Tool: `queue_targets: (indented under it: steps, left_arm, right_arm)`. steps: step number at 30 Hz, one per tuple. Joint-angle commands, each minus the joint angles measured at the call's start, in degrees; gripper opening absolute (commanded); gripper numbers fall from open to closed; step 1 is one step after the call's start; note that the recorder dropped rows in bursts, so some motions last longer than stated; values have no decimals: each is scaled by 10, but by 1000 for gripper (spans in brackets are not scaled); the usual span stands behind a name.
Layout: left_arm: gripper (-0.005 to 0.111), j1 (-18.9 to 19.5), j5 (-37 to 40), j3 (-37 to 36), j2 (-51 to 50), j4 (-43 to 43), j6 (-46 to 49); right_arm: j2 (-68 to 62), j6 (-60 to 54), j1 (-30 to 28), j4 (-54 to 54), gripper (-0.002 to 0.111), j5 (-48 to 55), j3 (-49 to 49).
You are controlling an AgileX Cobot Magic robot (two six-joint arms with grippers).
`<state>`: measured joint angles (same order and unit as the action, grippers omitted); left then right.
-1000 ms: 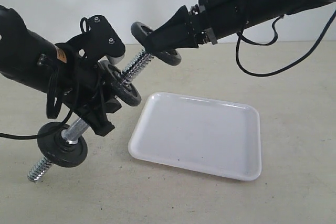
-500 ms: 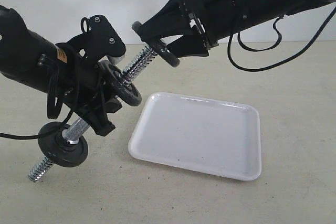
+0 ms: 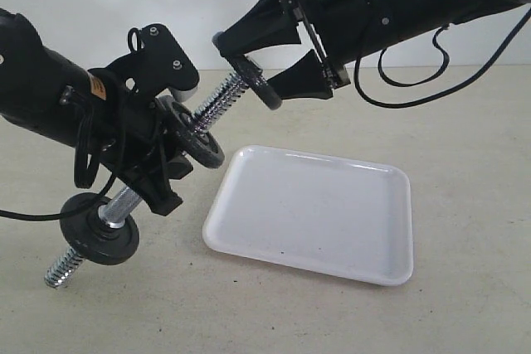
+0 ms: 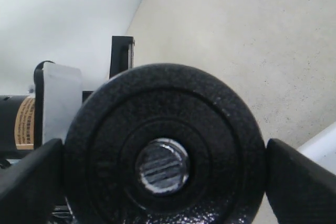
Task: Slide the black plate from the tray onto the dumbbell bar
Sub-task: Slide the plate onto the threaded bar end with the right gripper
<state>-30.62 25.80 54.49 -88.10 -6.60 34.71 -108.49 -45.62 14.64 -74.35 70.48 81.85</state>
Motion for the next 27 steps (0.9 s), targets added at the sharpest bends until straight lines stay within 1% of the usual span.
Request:
queue_targets:
  steps: [1, 6, 7, 12, 13, 15, 18, 21, 23, 27]
  left_arm:
    - [4, -6, -246, 21, 31, 0, 11]
    - [4, -6, -245, 21, 31, 0, 9]
    - [4, -6, -245, 21, 31, 0, 9]
    - [4, -6, -245, 21, 31, 0, 9]
    - [4, -6, -245, 21, 31, 0, 9]
    - [4, -6, -245, 21, 31, 0, 9]
    - [4, -6, -242, 21, 31, 0, 8]
    - [4, -6, -242, 21, 31, 0, 8]
    - [4, -6, -242, 21, 31, 0, 8]
    - [4, -6, -245, 21, 31, 0, 5]
  right_arm:
    - [10, 16, -2, -61, 0, -5, 7]
    - [10, 18, 0, -61, 0, -5, 7]
    - [10, 4, 1, -55, 0, -5, 7]
    - [10, -170, 16, -3, 0, -5, 7]
    - [10, -222, 25, 4, 0, -5, 7]
    - [10, -282, 27, 4, 0, -5, 7]
    - [10, -276, 25, 4, 0, -5, 7]
    - [10, -233, 25, 4, 0, -5, 7]
    - [10, -233, 25, 4, 0, -5, 7]
    - [10, -233, 25, 44, 1, -5, 7]
